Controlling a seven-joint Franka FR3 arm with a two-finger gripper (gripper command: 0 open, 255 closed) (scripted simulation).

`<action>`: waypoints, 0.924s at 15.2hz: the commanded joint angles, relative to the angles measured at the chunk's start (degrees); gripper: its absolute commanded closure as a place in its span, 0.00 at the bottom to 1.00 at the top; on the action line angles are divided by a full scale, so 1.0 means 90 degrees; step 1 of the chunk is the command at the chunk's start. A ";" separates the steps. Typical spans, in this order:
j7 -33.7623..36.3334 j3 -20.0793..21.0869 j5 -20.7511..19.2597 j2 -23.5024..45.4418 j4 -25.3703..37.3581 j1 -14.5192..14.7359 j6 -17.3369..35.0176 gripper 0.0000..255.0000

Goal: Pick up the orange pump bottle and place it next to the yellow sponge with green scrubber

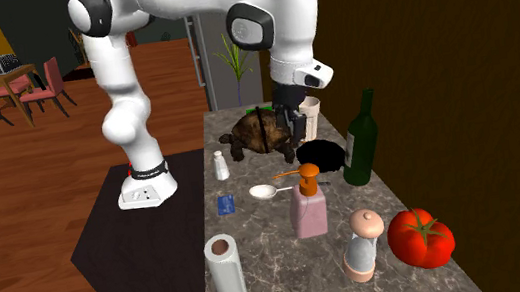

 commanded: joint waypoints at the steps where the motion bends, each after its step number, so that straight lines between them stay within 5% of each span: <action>1: -0.0326 -0.0098 0.0277 0.0559 0.0433 -0.0171 -0.0026 0.00; 7: -0.0988 -0.0098 0.1017 0.2136 0.1910 -0.0880 -0.0319 0.00; 14: -0.1032 -0.0054 0.1056 0.2145 0.1323 -0.0805 0.0269 0.00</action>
